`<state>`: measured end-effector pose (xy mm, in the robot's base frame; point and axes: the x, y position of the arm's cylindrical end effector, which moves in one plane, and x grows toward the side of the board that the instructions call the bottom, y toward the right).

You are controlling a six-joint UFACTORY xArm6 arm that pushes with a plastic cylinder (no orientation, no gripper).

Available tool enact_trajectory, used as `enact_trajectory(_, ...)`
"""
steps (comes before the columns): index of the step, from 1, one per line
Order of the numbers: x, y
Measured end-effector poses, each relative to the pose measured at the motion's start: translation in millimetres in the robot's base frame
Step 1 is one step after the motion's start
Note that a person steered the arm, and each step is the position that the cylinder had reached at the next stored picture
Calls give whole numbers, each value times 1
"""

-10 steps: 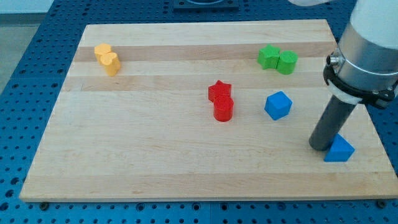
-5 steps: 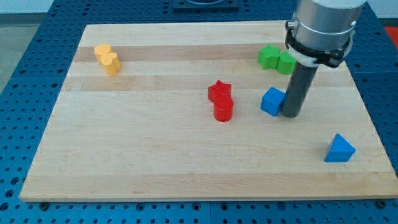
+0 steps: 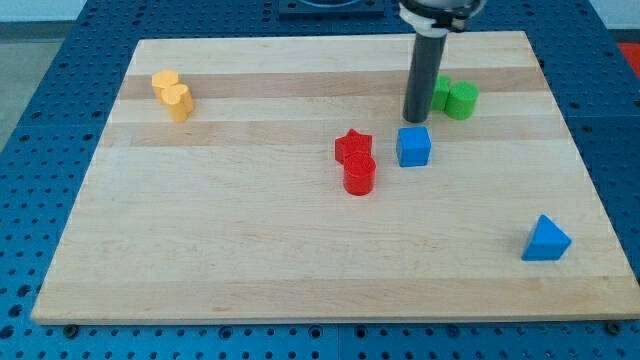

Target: Push the blue cube into the blue triangle

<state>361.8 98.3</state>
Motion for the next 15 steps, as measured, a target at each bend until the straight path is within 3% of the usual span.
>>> enact_trajectory(1,0,-27)
enact_trajectory(3,17,-23)
enact_trajectory(5,93,32)
enact_trajectory(7,135,58)
enact_trajectory(9,62,9)
enact_trajectory(10,88,4)
enact_trajectory(11,140,4)
enact_trajectory(15,149,45)
